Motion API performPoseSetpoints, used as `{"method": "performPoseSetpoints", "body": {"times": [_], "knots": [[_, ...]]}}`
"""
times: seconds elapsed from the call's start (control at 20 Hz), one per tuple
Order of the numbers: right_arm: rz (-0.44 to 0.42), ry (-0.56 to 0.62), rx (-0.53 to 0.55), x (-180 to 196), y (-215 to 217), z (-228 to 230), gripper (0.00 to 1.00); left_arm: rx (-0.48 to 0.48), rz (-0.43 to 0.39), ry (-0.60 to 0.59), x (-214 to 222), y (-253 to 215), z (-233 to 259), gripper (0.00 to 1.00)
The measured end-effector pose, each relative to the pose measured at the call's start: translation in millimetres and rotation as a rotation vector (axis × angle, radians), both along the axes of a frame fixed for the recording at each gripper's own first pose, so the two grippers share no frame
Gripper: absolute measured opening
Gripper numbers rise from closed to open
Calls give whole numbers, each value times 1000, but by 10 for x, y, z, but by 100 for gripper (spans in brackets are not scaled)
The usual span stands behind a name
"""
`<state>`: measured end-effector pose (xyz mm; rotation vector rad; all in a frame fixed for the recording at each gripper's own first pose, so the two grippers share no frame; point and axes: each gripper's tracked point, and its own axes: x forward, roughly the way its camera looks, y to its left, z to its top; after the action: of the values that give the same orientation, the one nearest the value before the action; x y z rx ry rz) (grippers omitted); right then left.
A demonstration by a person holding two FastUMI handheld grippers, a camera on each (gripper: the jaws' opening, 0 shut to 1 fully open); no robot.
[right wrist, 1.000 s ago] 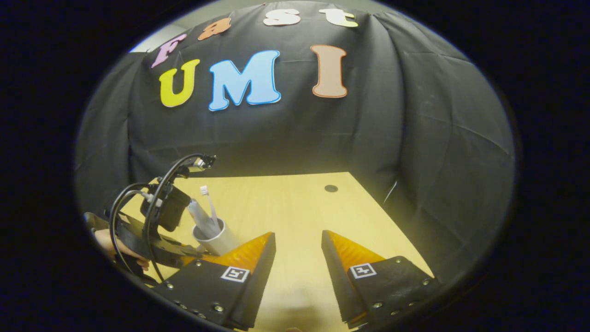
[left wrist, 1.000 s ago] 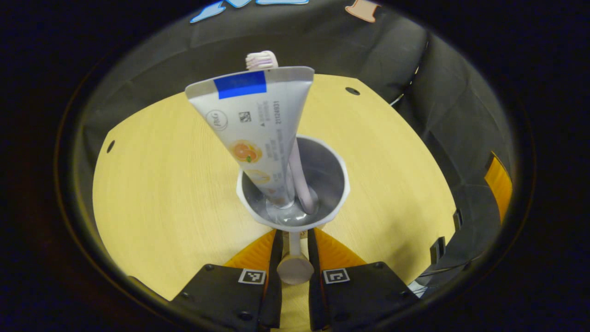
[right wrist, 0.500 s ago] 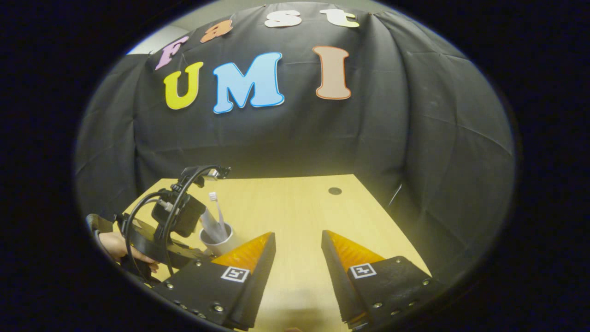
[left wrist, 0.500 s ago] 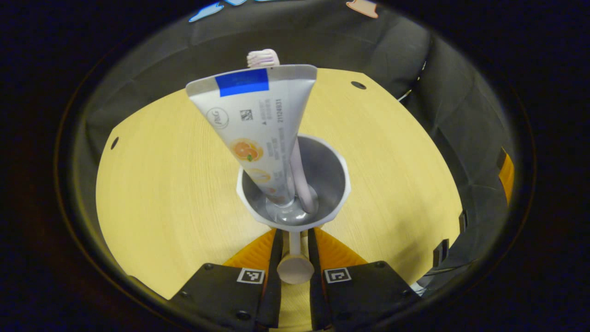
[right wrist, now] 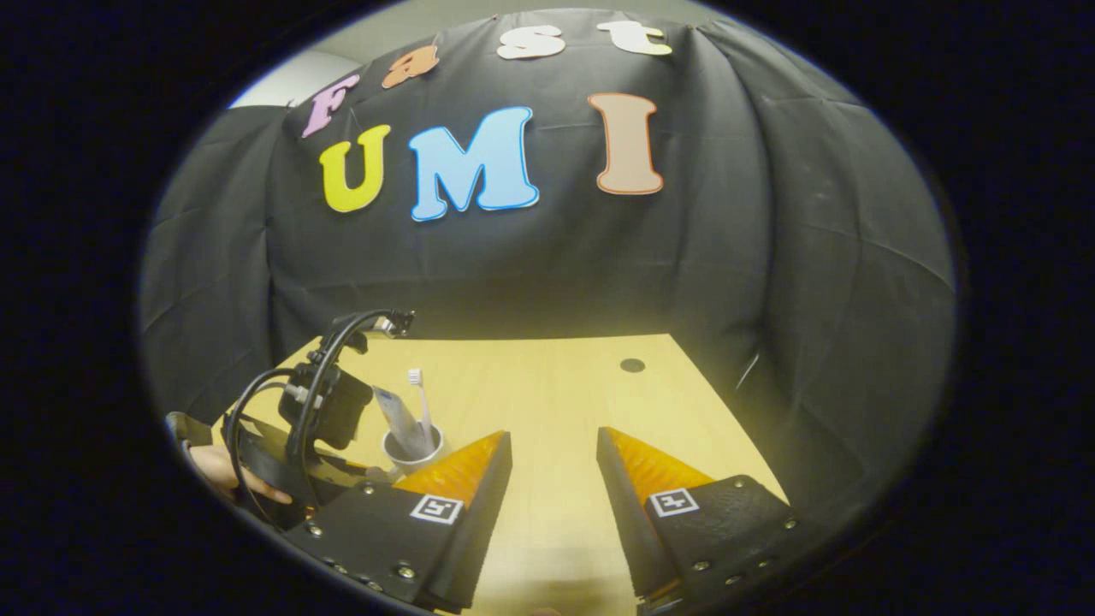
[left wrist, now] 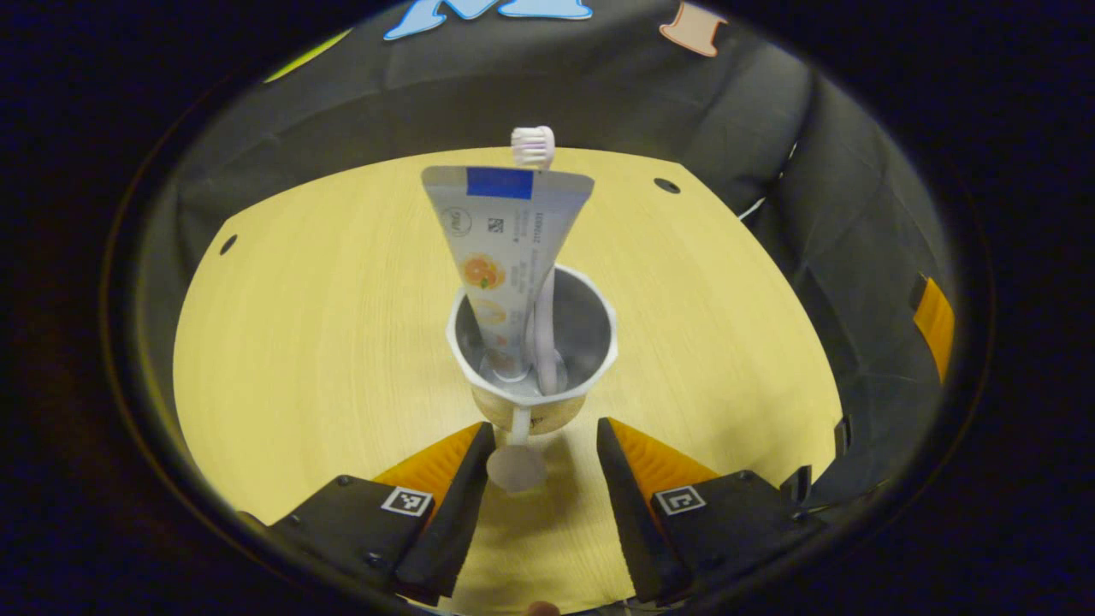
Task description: Put the toothbrush and toothpaste on the desktop into the cup, then pick up the cup and place it on the coaster on the desktop.
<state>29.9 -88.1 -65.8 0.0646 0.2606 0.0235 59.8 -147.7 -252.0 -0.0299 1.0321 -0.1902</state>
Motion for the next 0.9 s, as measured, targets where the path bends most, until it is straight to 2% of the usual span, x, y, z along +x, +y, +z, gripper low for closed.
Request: {"method": "performPoseSetpoints", "body": {"times": [0.25, 0.3, 0.35, 0.4, 0.45, 0.65, 0.9], "knots": [[49, -21, -14, -45, 73, 44, 58, -11, 29, -95, -171, 20, 267, 80], [54, -26, -15, -45, 102, 56, 65, -6, 33, -129, -204, 39, 357, 81], [61, -31, -11, -56, 143, 74, 65, -10, 32, -167, -239, 40, 450, 82], [68, -34, -5, -56, 193, 92, 65, -7, 35, -202, -275, 53, 549, 90], [72, -36, -3, -67, 239, 107, 65, -10, 37, -238, -315, 53, 633, 88], [61, -53, -33, -102, 371, 159, 64, -25, 85, -398, -421, 185, 1016, 90], [0, -89, -54, -105, 415, 297, 64, -63, 144, -574, -461, 385, 1412, 90]]}}
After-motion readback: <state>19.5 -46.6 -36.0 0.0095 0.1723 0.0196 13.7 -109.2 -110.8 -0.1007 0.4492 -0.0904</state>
